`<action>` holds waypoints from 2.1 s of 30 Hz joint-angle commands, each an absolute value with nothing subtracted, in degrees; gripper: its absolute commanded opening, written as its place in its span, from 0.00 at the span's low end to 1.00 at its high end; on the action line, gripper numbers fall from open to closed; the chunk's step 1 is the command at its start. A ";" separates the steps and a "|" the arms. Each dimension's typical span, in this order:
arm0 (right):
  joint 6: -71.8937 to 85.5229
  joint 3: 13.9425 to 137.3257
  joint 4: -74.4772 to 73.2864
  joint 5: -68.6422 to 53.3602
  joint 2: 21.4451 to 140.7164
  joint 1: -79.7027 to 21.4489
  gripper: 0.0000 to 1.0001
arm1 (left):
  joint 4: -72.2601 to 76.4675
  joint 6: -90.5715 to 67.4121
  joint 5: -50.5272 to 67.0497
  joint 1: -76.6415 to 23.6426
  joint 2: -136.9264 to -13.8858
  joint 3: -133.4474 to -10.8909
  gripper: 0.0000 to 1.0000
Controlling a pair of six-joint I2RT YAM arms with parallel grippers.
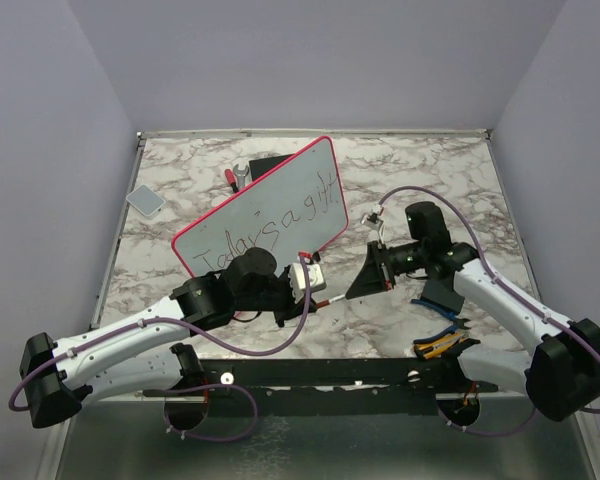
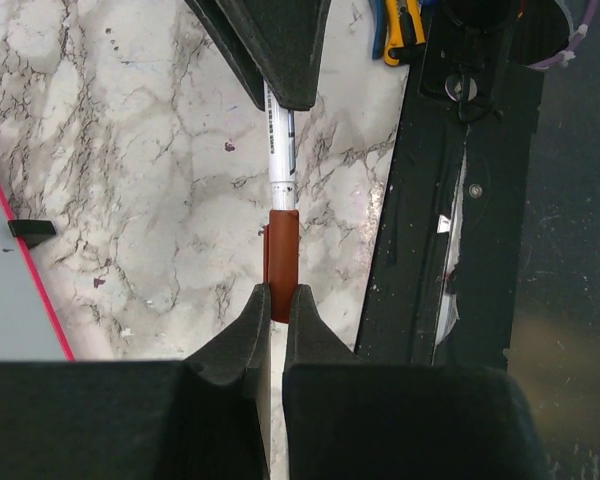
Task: Write a sentence on the whiteboard
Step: Close the whiteboard marker at the center of the board.
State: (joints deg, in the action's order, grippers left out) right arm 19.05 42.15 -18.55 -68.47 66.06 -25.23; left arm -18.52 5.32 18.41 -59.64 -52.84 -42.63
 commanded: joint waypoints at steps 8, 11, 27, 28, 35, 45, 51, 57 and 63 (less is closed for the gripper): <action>24.33 40.53 -10.40 -67.15 67.00 -29.42 0.01 | -13.40 3.80 15.42 -59.57 -52.94 -42.65 0.00; 25.74 39.94 -8.26 -67.15 67.25 -30.48 0.01 | -12.74 3.45 14.68 -59.51 -52.35 -42.33 0.00; 30.08 38.48 -0.83 -66.04 70.48 -35.94 0.01 | -9.67 1.93 9.88 -59.50 -48.49 -40.61 0.00; 30.37 38.51 -0.57 -65.99 70.75 -36.33 0.01 | -9.57 1.93 9.85 -59.50 -48.39 -40.58 0.00; 33.70 37.92 5.74 -65.86 72.44 -39.18 0.01 | -9.48 1.97 9.54 -59.51 -48.01 -40.46 0.00; 34.31 38.76 7.22 -64.84 75.52 -43.30 0.01 | -9.15 2.02 8.24 -59.50 -47.03 -40.19 0.00; 33.06 40.04 5.29 -60.86 74.49 -43.57 0.01 | -9.23 2.02 8.56 -59.46 -47.10 -40.20 0.00; 26.57 46.10 -13.63 -42.10 74.37 -43.46 0.01 | -10.35 1.87 5.39 -59.01 -47.28 -40.64 0.20; 25.77 46.90 -19.74 -31.99 74.18 -40.48 0.01 | -10.96 0.92 2.30 -58.67 -46.96 -40.83 0.68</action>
